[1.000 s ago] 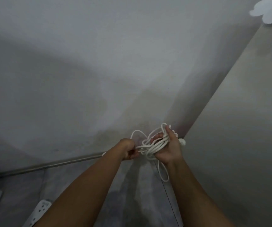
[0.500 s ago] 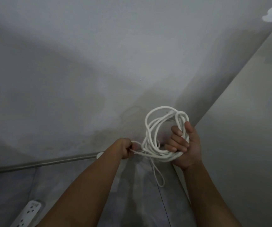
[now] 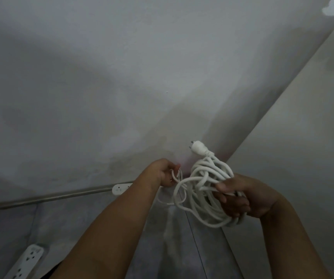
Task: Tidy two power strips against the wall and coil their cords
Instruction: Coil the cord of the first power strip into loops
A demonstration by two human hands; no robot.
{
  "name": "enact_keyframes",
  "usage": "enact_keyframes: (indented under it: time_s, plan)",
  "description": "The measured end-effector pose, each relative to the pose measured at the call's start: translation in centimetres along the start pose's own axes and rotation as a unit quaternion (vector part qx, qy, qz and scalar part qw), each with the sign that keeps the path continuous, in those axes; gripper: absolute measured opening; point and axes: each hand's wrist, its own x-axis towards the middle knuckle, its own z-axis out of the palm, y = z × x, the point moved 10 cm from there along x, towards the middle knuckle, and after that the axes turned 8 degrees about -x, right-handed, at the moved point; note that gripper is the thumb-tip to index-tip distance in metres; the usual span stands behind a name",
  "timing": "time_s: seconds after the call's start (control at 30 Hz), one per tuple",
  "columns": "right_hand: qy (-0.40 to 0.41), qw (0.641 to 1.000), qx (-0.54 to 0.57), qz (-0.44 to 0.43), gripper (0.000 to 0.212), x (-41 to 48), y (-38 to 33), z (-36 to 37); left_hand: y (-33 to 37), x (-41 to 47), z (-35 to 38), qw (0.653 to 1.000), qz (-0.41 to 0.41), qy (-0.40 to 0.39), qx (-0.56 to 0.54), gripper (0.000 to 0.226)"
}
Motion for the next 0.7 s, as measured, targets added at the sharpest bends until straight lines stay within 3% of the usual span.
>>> enact_keyframes:
  time_s: [0.1, 0.17, 0.27, 0.33, 0.53, 0.7]
  plan:
    - [0.005, 1.000, -0.013, -0.006, 0.034, -1.3, -0.2, 0.0, 0.0, 0.1, 1.1, 0.999, 0.016, -0.005, -0.049, 0.009]
    - [-0.004, 1.000, -0.013, -0.008, 0.033, -2.3, -0.2, 0.0, 0.1, 0.4, 1.6, 0.996, 0.031, -0.007, -0.083, 0.021]
    - [-0.006, 1.000, -0.024, 0.006, 0.033, -3.4, 0.2, 0.1, 0.3, 0.2, 3.2, 0.993, 0.046, -0.048, -0.103, 0.011]
    - [0.012, 0.997, -0.065, 0.041, 0.033, -3.7, 0.9, 0.0, -0.1, 0.3, 3.8, 0.993, 0.043, -0.052, -0.095, 0.023]
    - [0.100, 0.960, -0.196, 0.172, 0.031, -4.3, 3.7, -1.3, -1.2, 0.8, 3.6, 0.998, 0.046, -0.009, -0.050, 0.026]
    - [0.134, 0.940, -0.236, 0.207, 0.031, -5.6, 4.2, -2.4, 0.4, 0.1, 4.9, 0.994, 0.039, -0.060, -0.084, 0.024]
